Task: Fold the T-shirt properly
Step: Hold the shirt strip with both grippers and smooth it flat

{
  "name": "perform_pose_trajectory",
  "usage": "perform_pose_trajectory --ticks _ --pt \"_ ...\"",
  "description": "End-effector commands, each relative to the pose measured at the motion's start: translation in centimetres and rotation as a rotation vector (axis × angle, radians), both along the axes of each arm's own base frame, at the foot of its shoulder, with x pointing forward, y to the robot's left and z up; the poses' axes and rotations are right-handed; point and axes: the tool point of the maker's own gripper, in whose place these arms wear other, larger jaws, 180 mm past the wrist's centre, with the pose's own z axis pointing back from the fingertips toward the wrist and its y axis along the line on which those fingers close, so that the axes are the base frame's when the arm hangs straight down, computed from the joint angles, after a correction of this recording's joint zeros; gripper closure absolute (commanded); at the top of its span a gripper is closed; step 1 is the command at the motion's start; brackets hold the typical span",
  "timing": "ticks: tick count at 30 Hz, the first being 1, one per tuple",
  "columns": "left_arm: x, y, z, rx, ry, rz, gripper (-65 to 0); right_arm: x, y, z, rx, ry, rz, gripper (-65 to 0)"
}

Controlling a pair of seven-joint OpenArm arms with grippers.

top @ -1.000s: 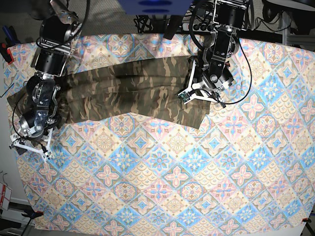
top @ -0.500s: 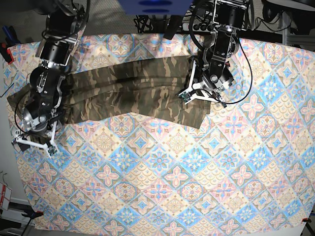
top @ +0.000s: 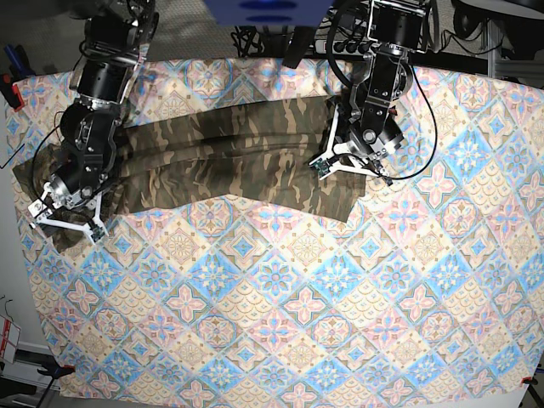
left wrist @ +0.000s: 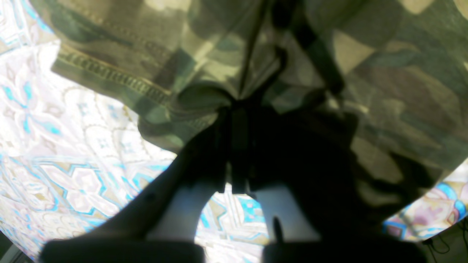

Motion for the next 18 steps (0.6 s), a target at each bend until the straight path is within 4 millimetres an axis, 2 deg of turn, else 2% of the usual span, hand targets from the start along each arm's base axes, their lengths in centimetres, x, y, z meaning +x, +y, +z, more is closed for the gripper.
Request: perform_pose_trajectory --ticks 1,5,6,12,14,17,18 --pt "0.0 1.2 0.2 0.053 0.001 0.009 -0.1 2.0 -0.6 3.2 -0.031 -0.104 0.013 -48.1" --pt "0.0 1.2 0.2 0.054 0.002 0.01 -0.1 4.0 -0.1 7.5 -0.045 -0.271 0.076 -48.2" --pt "0.0 1.2 0.2 0.054 0.002 0.01 -0.1 4.1 0.0 8.1 -0.05 -0.287 0.08 -48.2" --pt "-0.4 1.4 0.2 0.053 0.004 0.015 -0.1 4.2 0.1 8.4 -0.051 -0.297 0.082 -48.0" --pt "0.3 1.1 1.9 0.035 -0.056 0.02 -0.1 3.9 -0.5 8.1 -0.045 -0.292 0.061 -48.0" --pt "2.3 1.3 6.5 0.008 -0.209 0.055 -0.1 2.4 -1.6 6.1 0.02 -0.279 -0.03 -48.0" --pt "2.9 1.0 7.7 -0.01 -0.249 0.072 -0.1 2.4 -2.0 6.2 0.047 -0.303 -0.069 -48.0"
